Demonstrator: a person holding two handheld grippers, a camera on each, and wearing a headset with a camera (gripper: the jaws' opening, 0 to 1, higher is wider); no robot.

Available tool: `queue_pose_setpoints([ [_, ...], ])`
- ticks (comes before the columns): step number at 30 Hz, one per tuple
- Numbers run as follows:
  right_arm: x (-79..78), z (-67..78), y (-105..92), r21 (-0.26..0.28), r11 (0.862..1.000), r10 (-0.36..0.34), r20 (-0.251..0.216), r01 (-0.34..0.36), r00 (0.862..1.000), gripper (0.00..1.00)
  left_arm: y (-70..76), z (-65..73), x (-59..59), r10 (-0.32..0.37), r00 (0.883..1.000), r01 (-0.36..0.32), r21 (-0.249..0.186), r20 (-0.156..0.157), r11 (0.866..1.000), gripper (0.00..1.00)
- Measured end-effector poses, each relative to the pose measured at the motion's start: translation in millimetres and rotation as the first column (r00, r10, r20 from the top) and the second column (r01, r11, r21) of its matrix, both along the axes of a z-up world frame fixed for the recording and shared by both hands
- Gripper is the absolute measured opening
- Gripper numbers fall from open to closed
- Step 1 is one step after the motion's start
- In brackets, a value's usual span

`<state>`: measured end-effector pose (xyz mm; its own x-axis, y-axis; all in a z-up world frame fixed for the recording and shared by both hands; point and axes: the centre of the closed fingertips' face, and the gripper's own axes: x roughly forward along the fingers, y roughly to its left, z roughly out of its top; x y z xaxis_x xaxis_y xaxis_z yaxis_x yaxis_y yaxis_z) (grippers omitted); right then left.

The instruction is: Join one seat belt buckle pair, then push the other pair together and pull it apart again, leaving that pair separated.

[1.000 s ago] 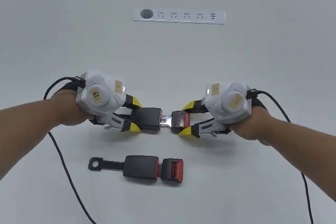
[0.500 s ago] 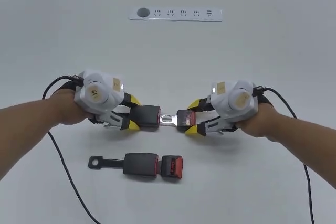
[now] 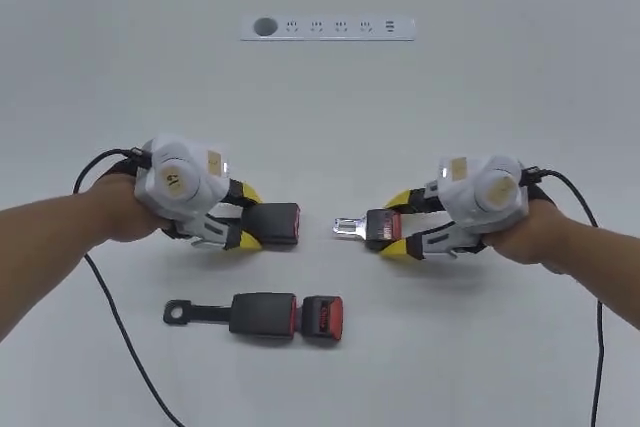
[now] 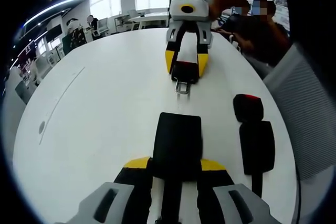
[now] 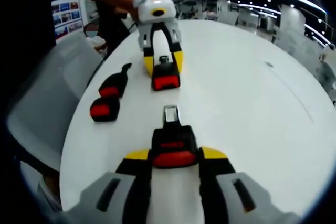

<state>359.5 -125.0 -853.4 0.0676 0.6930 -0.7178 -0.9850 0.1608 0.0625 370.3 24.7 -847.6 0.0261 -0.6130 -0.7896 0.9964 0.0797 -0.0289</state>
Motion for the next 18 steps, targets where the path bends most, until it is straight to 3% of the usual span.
queue_pose_setpoints([
  [9,-9.0,8.4,-18.3,0.001,1.0,-0.002,0.013,0.002,1.0,0.35,0.3,0.0,-0.1,-0.002,1.0,0.002,0.005,-0.002,1.0,0.34],
  [18,-14.7,6.9,-39.8,-0.013,1.0,-0.017,0.012,0.017,1.0,0.36,0.8,0.0,-0.1,-0.005,1.0,0.005,0.009,-0.002,1.0,0.34],
])
